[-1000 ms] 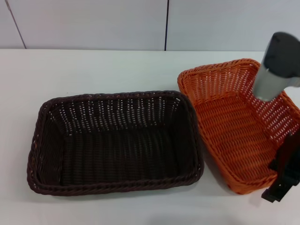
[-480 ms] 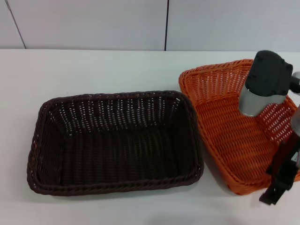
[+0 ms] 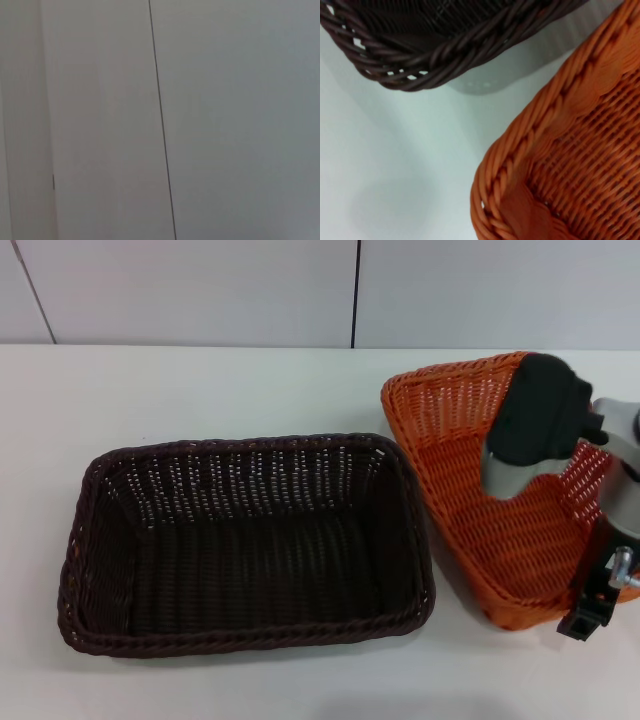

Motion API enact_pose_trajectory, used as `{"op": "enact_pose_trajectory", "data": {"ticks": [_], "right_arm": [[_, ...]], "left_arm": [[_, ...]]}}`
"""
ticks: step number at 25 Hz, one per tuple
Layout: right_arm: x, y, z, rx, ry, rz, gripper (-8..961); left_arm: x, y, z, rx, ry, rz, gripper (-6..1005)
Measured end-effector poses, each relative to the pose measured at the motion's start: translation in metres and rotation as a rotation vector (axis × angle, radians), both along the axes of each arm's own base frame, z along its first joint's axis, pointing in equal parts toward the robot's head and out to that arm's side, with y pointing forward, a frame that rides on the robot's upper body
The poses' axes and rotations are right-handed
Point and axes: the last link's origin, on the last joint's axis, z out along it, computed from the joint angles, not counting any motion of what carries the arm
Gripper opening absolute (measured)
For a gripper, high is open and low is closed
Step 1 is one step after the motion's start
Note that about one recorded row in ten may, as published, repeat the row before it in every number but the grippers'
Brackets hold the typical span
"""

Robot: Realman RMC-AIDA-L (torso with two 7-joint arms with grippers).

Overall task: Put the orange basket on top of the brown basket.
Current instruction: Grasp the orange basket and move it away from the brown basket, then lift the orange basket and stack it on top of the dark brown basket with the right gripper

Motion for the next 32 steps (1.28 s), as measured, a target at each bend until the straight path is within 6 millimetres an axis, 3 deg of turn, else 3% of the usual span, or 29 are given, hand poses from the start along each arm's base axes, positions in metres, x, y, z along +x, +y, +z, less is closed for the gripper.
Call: {"op": "enact_pose_trajectory", "data": {"ticks": [5, 11, 16, 32], "right_arm": [[-0.003, 0.002, -0.003, 0.001, -0.003, 0.019, 487], [-0.026, 0.010, 0.001, 0.126, 0.075, 0.094, 430], [-0.045, 0.013, 0.005, 0.188, 0.117, 0.143, 256], [-0.101, 0.005, 0.028, 0.263, 0.183, 0.309, 188]], "left_arm": [[0.000, 0.000, 0.001, 0.003, 0.003, -0.002, 785], [-0.001, -0.003, 0.002, 0.008, 0.018, -0.002, 785], [-0.001, -0.004, 0.003, 0.013, 0.026, -0.002, 785], [0.000, -0.007, 0.006, 0.038, 0.023, -0.026, 785]]}}
